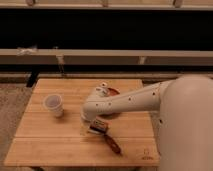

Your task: Place the white sponge in the ceramic bowl

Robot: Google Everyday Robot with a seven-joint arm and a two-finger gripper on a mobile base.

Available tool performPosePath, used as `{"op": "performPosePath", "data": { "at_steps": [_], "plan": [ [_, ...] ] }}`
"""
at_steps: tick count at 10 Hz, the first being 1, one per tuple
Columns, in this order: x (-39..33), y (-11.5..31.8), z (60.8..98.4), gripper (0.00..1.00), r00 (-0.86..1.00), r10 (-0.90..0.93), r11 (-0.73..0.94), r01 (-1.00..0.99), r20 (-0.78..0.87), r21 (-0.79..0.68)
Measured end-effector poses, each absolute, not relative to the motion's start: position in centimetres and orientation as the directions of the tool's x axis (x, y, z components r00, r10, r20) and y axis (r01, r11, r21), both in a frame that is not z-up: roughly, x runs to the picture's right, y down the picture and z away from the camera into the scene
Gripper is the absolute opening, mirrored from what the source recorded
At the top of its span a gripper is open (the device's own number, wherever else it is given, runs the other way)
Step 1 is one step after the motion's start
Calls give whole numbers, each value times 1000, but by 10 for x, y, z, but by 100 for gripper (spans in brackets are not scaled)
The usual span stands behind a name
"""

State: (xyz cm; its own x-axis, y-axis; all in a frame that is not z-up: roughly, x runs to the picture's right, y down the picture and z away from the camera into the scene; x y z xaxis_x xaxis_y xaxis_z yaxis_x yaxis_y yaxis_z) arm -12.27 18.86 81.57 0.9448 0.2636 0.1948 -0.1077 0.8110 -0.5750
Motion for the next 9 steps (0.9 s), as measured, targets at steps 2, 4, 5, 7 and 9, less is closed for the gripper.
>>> {"op": "performPosePath", "data": {
  "at_steps": [2, 4, 5, 7, 9],
  "plan": [
    [-128, 191, 824, 80, 959, 211, 825, -73, 187, -560],
    [-133, 193, 829, 80, 974, 166, 840, -57, 156, -540],
    [-137, 194, 831, 80, 981, 138, 848, -45, 138, -528],
    [-139, 196, 835, 80, 990, 95, 859, -31, 100, -511],
    [-138, 195, 839, 80, 996, 60, 869, -17, 71, -495]
  ]
}}
